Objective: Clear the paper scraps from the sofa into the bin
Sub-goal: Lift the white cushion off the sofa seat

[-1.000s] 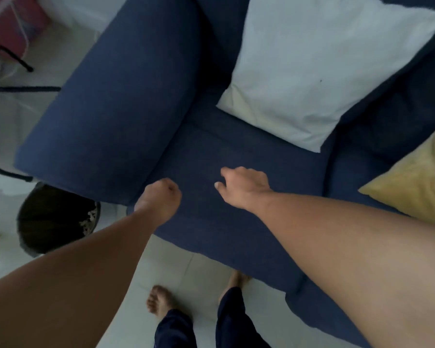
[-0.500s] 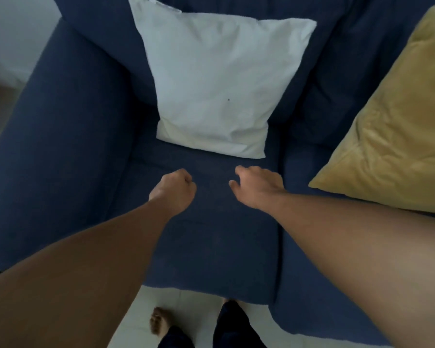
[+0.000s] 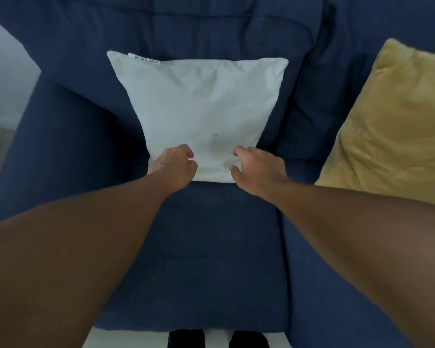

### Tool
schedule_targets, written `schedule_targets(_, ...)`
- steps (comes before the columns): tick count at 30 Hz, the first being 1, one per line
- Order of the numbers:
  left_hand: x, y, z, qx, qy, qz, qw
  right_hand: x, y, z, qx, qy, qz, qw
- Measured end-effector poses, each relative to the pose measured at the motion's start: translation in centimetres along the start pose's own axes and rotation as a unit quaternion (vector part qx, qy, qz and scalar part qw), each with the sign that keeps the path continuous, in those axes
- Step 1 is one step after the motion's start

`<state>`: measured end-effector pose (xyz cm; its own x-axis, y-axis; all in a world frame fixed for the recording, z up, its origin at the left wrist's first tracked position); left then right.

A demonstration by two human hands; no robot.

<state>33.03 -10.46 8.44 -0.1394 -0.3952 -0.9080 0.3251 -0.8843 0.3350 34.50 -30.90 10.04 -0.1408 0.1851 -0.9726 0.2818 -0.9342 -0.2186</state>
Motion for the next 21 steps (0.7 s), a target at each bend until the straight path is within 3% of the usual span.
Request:
schedule_targets(6, -6.6, 2.0, -4.3, 0.097, 0.067, -0.012, 0.993, -5.1, -2.4, -5.5, -0.016, 0.079, -0.003, 0.997)
schedule_targets(11, -9.9, 2.9, -6.6, 0.128, 0.122, -0.016, 0.984, -8.2, -3.2, -8.7, -0.017, 0.154, 0.009, 0.988)
schedule_targets(18, -12.9, 3.5, -9.2, 0.16, 0.203, -0.071, 0.963, -9.4, -3.0, -11.4, -0.008, 0.16, 0.078, 0.984)
schedule_targets(21, -13.2, 3.3, -9.9, 0.164, 0.201, -0.074, 0.963, -9.1, -2.9, -11.5, -0.012, 0.157, 0.119, 0.98)
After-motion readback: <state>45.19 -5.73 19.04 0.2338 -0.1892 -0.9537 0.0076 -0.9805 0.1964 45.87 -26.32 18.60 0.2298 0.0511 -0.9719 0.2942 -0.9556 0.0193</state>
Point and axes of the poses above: each hand's wrist, its own z-axis away from the middle knuckle, its own x-axis out of the palm, y = z × x, the point moved 7 cm from there along -z, towards the middle knuckle, and after that the axes turned 9 degrees about y, right-handed, at the moved point
